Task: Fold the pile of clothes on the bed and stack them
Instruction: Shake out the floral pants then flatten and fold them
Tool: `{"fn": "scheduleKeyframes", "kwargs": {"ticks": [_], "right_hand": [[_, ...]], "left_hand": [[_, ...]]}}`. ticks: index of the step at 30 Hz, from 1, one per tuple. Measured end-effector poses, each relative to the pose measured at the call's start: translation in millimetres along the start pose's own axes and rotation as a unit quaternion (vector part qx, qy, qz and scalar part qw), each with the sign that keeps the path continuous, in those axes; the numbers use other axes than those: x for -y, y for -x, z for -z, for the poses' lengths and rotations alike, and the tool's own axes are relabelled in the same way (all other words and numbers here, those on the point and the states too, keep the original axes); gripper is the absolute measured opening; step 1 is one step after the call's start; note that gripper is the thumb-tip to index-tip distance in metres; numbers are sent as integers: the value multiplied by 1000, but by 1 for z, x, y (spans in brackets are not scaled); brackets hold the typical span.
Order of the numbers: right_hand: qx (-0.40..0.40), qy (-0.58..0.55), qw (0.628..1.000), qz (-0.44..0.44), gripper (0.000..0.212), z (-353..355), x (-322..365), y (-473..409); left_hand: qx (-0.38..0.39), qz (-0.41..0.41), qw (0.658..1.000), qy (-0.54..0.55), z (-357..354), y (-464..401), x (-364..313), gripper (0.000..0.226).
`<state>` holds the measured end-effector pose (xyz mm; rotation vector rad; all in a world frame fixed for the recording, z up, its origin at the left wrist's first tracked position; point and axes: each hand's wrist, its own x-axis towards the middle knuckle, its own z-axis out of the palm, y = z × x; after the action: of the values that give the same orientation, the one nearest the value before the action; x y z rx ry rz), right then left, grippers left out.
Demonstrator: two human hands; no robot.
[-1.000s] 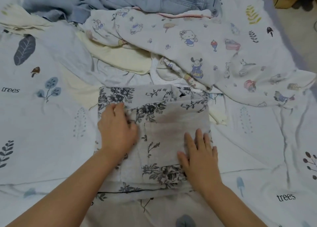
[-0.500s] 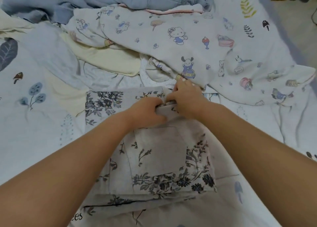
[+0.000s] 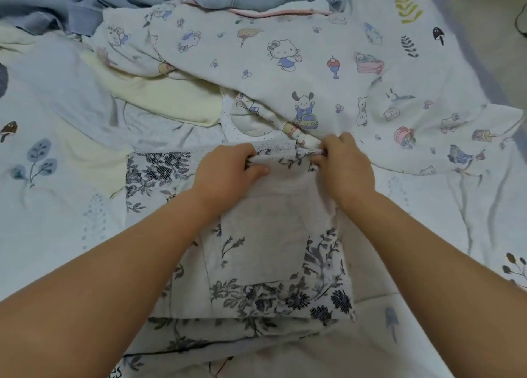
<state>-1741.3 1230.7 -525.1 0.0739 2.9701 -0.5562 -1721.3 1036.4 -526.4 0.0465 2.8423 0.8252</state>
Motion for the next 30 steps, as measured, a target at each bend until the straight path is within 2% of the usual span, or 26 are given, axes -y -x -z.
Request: {"fn": "scheduleKeyframes", "kwargs": {"ticks": [2,4,8,10,12,17,20,24,27,30], "right_hand": [[-32,-83,994,-63,26,-6,3,10],[-13,-128,985,-112,33,-8,-5,32],[96,-129,976,-146,31,-8,-28,96],[165,-138,961,-172,30,-8,-33,121],[187,-140,954,-188,34,-9,-36,139],[134,-100,967,-191,39,-23,-38,153],[112,-86,976,-167,25,-30,-42,153],[59,-142,977,-146,28,-32,-53,155],[105,-111,975,-161,38,-36,-54,153],[108,-101,975,-164,59,-29,-53,155]], "left_hand": [[-4,14,1000,-19,-6,-3,-1,35],[-12,-5,1000,-24,-10,-5,-3,34],[-55,-97,993,-26,-17,-15,-25,30],[-52,-124,991,-29,-24,-23,-41,31],[-41,-130,990,-37,-31,-31,-53,33],[-38,-119,982,-145,-47,-45,-62,33],[-54,-117,982,-134,-47,-51,-61,29],[-77,-87,985,-130,-40,-49,-40,28],[-73,-82,989,-94,-39,-39,-32,29],[-130,-69,987,-60,-19,-26,-14,32]]}}
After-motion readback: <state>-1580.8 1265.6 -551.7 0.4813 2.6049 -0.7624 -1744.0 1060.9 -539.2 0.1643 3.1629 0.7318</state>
